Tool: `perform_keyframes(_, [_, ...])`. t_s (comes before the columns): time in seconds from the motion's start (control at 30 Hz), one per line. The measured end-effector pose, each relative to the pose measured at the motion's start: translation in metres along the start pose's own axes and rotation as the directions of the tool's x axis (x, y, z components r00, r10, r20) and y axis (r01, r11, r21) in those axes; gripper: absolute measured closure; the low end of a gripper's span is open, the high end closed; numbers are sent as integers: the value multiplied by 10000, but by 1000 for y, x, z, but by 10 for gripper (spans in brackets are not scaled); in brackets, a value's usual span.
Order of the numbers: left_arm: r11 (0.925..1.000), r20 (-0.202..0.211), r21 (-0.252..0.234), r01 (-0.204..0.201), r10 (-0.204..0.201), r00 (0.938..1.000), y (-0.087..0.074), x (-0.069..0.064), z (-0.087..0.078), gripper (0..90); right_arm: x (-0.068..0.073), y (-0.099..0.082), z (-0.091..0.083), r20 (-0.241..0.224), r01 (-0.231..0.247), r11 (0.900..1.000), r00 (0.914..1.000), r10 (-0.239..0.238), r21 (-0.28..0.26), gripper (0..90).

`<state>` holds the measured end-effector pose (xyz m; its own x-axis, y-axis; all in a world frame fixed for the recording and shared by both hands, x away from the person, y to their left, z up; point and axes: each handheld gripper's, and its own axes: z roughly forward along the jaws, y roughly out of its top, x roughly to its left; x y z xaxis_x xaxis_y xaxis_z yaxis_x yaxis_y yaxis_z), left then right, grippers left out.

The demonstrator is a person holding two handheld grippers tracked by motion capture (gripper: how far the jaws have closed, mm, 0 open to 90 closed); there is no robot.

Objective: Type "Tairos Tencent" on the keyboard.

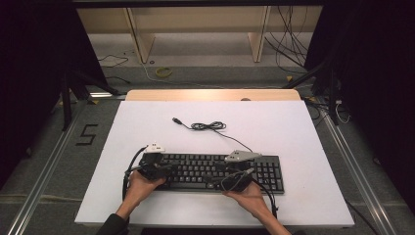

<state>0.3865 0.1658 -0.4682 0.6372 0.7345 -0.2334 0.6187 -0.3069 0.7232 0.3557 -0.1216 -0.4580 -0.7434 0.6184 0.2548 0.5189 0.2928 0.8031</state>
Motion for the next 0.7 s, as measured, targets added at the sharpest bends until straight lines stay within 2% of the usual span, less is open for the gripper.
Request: perform_keyframes(0.7, [9987,-135,516,-26,33,9999,2,3,15,891,0,-5,-4,-7,7,10000,10000,-7,-50,332])
